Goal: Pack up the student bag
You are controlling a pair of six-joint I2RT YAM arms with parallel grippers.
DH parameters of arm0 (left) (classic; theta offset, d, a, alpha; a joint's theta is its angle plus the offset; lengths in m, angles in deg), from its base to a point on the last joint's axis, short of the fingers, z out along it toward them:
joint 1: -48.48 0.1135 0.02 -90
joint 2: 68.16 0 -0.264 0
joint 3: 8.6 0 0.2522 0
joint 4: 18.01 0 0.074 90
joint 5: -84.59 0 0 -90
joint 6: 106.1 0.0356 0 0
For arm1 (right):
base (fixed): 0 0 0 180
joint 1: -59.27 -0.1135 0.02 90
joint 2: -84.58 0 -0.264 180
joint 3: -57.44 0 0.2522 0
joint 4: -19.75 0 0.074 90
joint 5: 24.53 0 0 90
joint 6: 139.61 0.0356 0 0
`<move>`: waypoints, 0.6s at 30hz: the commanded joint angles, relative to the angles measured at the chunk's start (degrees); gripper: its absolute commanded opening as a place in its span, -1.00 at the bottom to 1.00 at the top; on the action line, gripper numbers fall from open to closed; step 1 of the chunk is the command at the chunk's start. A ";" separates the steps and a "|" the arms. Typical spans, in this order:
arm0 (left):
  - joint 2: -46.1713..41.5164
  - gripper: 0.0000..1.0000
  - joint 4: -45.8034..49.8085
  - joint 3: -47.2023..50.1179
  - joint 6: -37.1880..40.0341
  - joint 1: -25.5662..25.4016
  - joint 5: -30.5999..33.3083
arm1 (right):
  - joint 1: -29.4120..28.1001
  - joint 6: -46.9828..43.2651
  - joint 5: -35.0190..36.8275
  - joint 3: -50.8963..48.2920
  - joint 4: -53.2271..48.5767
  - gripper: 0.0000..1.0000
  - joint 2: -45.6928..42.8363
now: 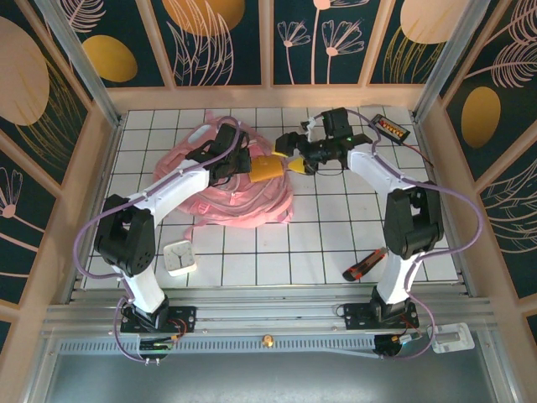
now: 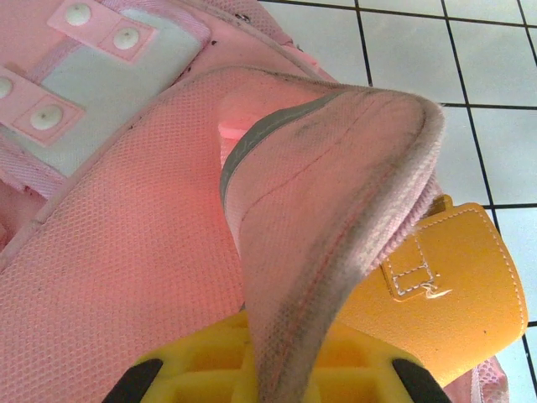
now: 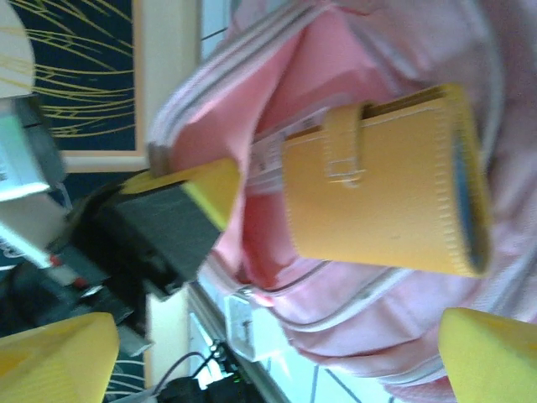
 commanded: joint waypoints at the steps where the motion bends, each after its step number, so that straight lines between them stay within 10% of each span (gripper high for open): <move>1: -2.29 -1.00 -6.12 -0.16 -0.76 0.16 -1.56 | -0.16 -3.97 3.95 0.14 -3.66 0.70 5.38; 5: -2.68 -1.00 -5.64 0.27 -0.66 0.21 -2.15 | -0.86 -5.59 2.21 2.45 -1.11 0.06 9.46; 18: -2.64 -1.00 -5.68 0.28 -0.14 0.14 -3.10 | -5.78 -7.86 7.49 12.19 -9.73 -0.62 10.47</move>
